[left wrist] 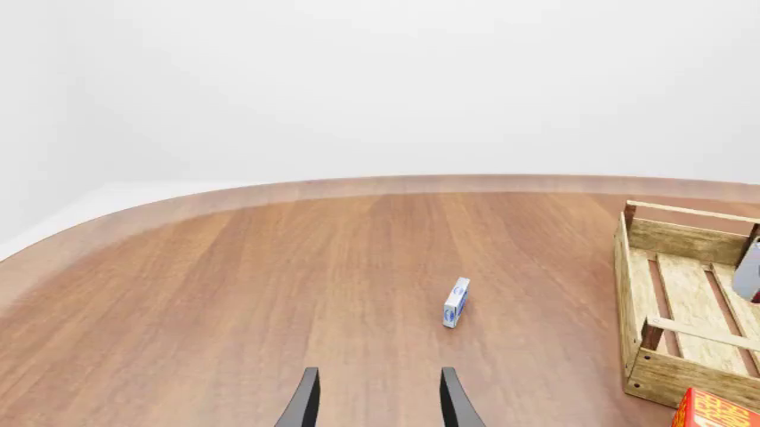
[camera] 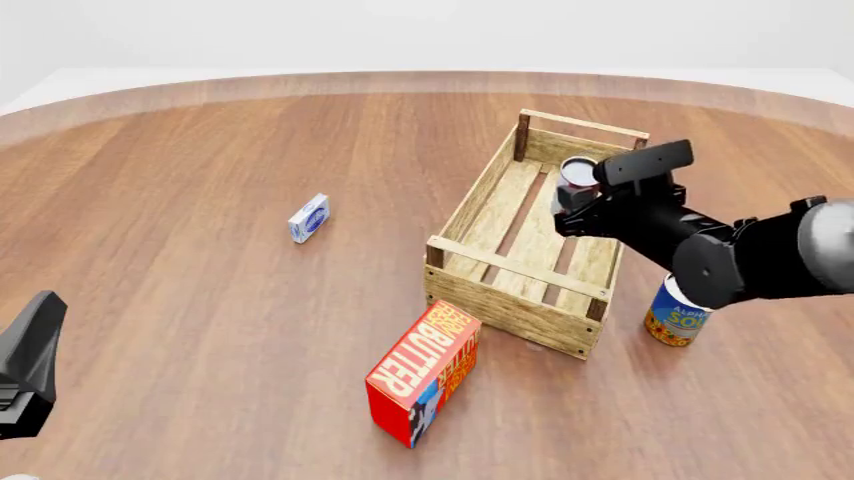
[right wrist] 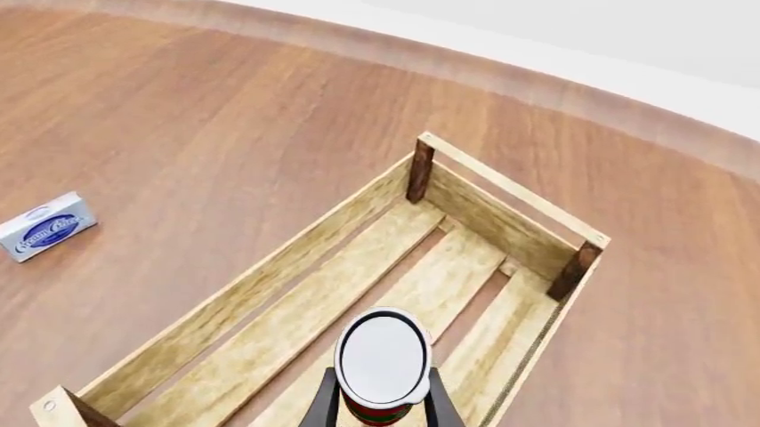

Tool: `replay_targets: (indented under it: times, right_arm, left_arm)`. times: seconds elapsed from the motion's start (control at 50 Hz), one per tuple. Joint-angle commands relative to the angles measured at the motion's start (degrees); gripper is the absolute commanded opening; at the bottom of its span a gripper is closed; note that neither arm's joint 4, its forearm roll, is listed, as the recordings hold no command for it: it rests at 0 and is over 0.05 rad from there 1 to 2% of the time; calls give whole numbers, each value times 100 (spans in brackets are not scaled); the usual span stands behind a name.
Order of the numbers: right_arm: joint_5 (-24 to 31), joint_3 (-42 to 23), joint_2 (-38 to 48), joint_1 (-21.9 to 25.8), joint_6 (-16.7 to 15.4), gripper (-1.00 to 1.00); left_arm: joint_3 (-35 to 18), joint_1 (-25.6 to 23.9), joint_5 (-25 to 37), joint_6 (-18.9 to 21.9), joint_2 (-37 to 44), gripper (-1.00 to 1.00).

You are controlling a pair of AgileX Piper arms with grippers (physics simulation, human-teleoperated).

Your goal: Pick up the tomato sauce, and put it in the wooden tray.

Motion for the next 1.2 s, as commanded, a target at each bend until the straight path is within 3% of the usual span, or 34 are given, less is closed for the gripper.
replay_targets:
  times: [0.02,1.2]
  right_arm:
    - [-106,-206,317,6,123,-100]
    - [-401,-591,1083,-33,186,-100]
  left_arm:
    - [0,0,0,0,0,100]
    - [0,0,0,0,0,100]
